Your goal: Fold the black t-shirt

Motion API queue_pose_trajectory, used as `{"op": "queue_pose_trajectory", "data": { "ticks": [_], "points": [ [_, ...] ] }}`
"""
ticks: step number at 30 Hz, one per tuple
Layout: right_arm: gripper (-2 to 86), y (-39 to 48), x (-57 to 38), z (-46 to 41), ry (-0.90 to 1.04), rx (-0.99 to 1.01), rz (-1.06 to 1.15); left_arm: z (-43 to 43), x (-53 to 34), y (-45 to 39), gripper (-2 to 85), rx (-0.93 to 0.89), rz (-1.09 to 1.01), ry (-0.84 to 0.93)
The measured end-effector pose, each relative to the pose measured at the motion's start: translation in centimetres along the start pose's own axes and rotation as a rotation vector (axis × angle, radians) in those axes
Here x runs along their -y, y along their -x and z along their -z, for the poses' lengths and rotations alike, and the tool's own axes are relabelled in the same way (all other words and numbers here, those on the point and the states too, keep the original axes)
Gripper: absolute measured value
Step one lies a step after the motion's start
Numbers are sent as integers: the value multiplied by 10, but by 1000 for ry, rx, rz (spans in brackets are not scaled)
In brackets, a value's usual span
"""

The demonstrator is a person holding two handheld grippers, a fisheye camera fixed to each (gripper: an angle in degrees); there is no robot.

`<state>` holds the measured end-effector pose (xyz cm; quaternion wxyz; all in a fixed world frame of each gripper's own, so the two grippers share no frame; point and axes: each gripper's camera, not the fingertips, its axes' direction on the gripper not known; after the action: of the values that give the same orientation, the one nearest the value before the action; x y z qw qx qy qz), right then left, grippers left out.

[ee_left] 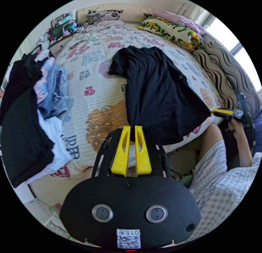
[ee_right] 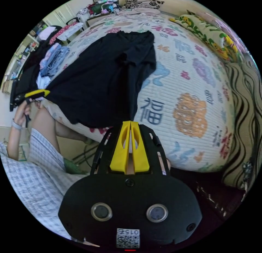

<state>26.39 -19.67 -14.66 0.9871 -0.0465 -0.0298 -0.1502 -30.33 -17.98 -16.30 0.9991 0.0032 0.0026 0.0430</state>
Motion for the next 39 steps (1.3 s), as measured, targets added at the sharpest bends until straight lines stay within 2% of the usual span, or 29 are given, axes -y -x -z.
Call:
{"op": "queue_pose_trajectory", "data": {
  "ticks": [7, 14, 20, 24, 27, 31, 36, 39],
  "points": [
    [-10, 3, -7, -27, 109, -76, 7, -48, 15, -9, 17, -7, -9, 140],
    [-5, 15, -1, -52, 122, -145, 13, -89, 30, -25, 38, -46, -9, 218],
    [50, -4, -7, -51, 125, -140, -11, -87, 42, -27, 80, -67, 1, 247],
    [54, -25, -17, -46, 144, -253, -30, -79, 55, -38, 79, 53, -33, 279],
    [55, -43, -21, -35, 94, -233, -44, -67, 76, -60, 79, 57, -87, 207],
    [59, -62, -2, -20, -20, -229, -27, -58, 138, -127, 84, -162, -232, -4],
    [63, -80, 38, -11, -180, -110, 14, -98, 228, -223, 89, -295, -382, -78],
    [65, -97, 62, -23, -196, -13, 36, -140, 275, -265, 83, -297, -396, -23]
  ]
}}
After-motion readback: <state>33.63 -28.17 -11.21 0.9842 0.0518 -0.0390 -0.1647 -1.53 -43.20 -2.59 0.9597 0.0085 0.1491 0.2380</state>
